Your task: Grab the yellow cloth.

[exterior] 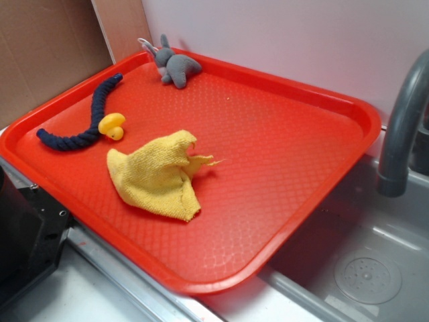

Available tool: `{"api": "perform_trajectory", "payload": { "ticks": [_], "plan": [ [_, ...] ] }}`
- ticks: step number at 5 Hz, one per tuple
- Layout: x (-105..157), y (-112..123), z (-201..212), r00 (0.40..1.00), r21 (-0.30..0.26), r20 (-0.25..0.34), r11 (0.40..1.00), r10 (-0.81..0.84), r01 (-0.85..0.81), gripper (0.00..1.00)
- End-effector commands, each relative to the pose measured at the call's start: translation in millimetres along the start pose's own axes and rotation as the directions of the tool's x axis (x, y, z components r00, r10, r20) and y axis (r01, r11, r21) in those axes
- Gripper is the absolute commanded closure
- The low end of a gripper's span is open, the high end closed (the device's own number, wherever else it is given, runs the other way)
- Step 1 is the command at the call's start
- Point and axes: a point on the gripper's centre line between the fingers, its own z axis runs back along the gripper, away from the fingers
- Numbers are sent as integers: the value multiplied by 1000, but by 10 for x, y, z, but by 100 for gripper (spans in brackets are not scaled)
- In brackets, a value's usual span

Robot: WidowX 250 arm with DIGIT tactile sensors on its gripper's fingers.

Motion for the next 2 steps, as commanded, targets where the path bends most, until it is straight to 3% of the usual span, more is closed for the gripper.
{"api": "perform_trajectory", "payload": {
  "ticks": [1,2],
  "plan": [
    [0,0,0,1000,0,0,1000,0,0,0],
    [259,-350,-548,970,-63,11,968,-242,242,0]
  ]
}}
